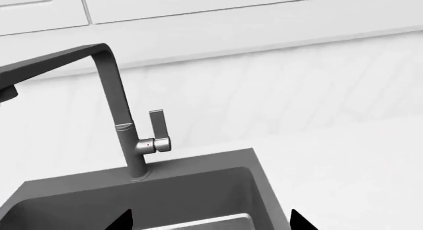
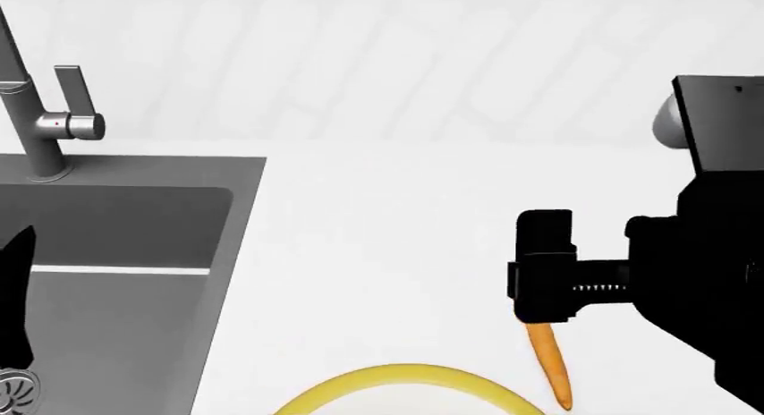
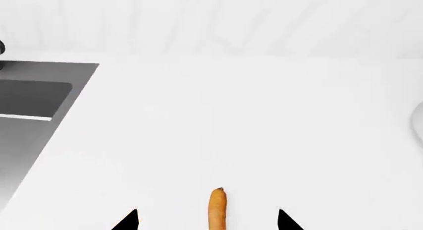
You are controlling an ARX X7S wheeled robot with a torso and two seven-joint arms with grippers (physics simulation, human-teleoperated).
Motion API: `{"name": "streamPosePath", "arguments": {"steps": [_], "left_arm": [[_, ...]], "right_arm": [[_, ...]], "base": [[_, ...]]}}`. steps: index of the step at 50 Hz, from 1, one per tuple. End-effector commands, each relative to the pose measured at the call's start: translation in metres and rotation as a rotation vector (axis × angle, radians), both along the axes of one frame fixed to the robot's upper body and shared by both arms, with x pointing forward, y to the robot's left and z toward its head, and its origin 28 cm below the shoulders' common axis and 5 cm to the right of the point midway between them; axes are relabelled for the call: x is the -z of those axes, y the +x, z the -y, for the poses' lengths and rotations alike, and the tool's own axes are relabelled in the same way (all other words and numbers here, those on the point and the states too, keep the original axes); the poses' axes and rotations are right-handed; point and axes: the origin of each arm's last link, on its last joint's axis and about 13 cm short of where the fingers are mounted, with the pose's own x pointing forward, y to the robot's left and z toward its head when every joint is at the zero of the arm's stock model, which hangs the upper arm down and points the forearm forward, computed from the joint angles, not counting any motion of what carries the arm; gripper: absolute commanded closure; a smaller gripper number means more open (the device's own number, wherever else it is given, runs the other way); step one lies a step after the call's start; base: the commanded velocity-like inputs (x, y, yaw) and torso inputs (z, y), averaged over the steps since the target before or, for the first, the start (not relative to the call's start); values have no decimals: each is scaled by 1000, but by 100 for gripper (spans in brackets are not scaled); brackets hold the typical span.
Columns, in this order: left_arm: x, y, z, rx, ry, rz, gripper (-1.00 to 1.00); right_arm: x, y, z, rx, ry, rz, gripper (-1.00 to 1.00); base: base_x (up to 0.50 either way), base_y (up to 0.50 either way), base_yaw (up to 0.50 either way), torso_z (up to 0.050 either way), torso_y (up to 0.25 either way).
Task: There is a mixed pile of frozen fruits and vegetables on the counter. Locate all the frozen vegetables and place the items in a bowl on the counter. Take all the frozen fruits and defrost them in a running sink.
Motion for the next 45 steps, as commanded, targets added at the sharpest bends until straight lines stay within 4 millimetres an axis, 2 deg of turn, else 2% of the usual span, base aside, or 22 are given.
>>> {"name": "streamPosePath", "arguments": {"steps": [1, 7, 19, 26, 29, 45], "left_arm": [[2, -3, -3, 41, -97, 7, -100], [2, -4, -6, 36, -91, 7, -100], [0, -2, -1, 58, -62, 2, -100], [-2, 1, -1, 60, -70, -2, -100], [-1, 0, -1, 59, -67, 2, -100], [4, -1, -1, 75, -65, -6, -100]], "right_arm": [[8, 37, 4, 36, 7, -99, -100], [14, 45, 11, 83, 79, -149, -100], [28, 62, 6, 51, 97, -202, -100], [47, 77, 7, 56, 103, -240, -100], [59, 79, 8, 58, 103, -263, -100], [76, 84, -2, 13, 54, -333, -100]], "base": [[0, 0, 0, 0, 0], [0, 0, 0, 0, 0], [0, 0, 0, 0, 0], [0, 0, 0, 0, 0], [0, 0, 0, 0, 0], [0, 0, 0, 0, 0]]}}
